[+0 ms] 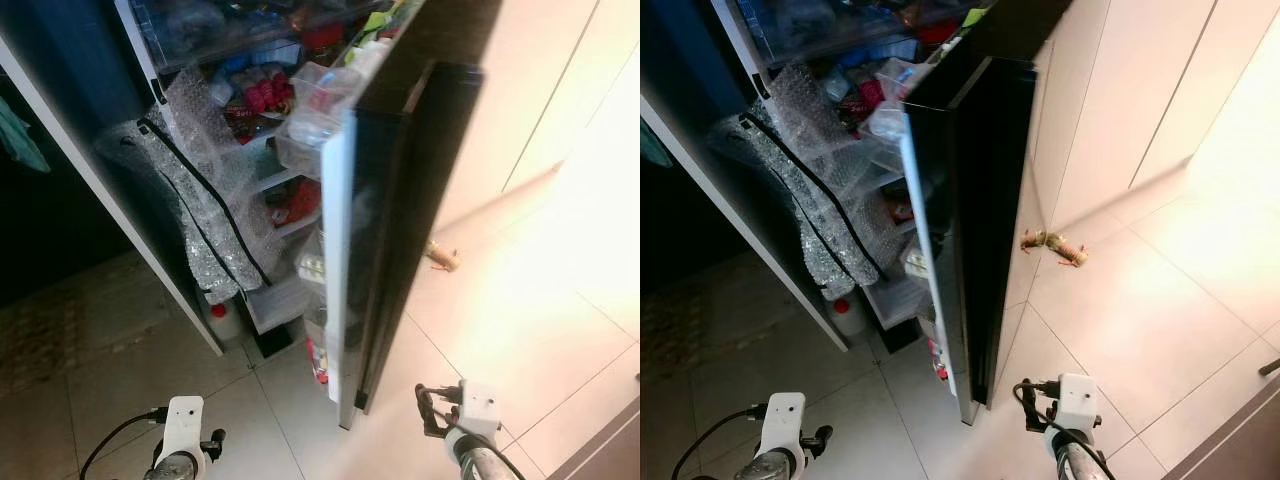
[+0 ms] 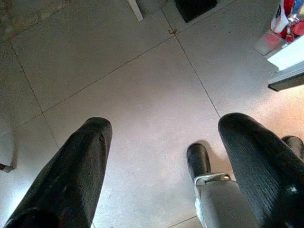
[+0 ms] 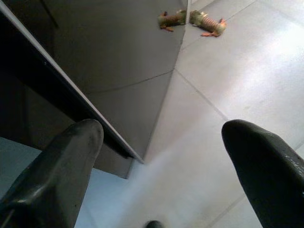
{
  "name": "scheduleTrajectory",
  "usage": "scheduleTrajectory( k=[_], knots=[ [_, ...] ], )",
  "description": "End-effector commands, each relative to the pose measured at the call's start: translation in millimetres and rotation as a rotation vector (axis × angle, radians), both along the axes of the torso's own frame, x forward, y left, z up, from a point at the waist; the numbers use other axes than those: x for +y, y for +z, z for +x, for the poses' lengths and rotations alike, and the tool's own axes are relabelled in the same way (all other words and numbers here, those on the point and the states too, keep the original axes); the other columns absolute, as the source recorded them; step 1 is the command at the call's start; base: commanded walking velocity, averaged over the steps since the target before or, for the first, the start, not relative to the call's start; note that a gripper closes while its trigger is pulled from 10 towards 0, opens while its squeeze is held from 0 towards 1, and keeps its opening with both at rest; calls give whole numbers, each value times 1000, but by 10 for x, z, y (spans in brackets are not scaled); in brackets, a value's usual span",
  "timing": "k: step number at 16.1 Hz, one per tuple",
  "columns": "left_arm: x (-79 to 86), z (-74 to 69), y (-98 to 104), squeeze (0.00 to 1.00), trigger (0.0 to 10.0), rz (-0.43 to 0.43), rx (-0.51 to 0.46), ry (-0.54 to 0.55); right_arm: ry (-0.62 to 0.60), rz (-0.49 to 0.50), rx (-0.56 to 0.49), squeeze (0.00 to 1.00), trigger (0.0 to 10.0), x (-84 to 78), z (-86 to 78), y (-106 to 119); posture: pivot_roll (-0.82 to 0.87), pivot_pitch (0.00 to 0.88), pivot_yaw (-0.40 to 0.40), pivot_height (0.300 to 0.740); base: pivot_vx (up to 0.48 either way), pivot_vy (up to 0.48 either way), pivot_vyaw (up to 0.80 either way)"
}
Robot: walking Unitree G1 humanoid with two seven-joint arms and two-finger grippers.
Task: Restocking fridge
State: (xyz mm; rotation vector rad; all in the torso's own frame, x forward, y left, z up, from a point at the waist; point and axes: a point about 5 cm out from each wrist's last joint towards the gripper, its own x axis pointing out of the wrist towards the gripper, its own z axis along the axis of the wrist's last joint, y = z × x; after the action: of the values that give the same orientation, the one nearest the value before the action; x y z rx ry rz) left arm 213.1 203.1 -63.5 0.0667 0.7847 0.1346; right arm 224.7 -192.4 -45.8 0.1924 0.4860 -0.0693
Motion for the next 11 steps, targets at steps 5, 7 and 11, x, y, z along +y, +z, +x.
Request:
scheduleTrajectory(
  k=[5,7,11],
  knots=[
    [36,-14,1,0,10000,11,-4,-6,290,11,-559,0,10000,268,1270,1506,-70,131,68,740,0,0,0],
    [5,17,17,0,10000,3,-18,-8,335,1,-619,0,10000,384,1336,1686,-65,130,65,740,0,0,0],
    [-12,40,32,0,10000,-5,-37,-10,458,20,-638,0,10000,522,1365,1864,-69,135,62,740,0,0,0]
  ],
)
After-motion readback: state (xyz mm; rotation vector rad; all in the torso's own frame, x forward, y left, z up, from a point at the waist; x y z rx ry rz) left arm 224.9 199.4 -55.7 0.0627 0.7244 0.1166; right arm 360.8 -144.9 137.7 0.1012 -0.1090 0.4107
